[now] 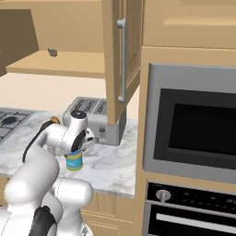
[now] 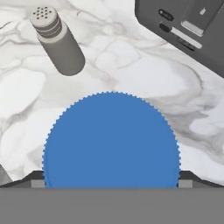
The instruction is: Pick the mayonnaise and shaker from the counter and place them in the cabinet.
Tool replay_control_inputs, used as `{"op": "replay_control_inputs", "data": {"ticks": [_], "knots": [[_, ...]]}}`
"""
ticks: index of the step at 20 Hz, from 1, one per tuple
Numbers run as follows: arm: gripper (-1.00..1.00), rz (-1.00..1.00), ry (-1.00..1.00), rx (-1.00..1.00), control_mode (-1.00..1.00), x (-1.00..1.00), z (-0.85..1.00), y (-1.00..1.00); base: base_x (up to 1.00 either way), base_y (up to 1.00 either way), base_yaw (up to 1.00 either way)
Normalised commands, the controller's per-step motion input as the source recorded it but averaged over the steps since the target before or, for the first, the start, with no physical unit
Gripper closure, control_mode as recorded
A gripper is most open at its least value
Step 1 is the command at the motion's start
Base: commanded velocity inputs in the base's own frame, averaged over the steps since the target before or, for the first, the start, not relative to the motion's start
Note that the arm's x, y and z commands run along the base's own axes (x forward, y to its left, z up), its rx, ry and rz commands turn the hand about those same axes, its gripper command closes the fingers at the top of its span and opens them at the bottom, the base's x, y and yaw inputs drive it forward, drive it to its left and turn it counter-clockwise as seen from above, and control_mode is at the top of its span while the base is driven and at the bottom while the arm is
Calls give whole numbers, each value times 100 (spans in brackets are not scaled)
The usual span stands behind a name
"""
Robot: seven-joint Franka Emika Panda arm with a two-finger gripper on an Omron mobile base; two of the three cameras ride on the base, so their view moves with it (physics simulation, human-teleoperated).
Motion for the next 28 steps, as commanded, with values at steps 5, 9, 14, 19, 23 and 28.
{"op": "replay_control_inputs", "data": {"ticks": [5, 9, 14, 19, 23, 28], "knots": [[100, 5, 0, 0, -100, 14, -37, 14, 0, 0, 0], [100, 3, -2, 0, -100, -9, -9, 13, 0, 0, 0], [100, 1, -23, 0, -100, -69, 49, 21, 0, 0, 0], [100, 0, -31, -1, -100, -81, 70, 20, 0, 0, 0], [100, 0, -24, -1, -100, -60, 76, 12, 0, 0, 0], [100, -2, -6, 0, -100, -29, 73, 2, 0, 0, 0]]}}
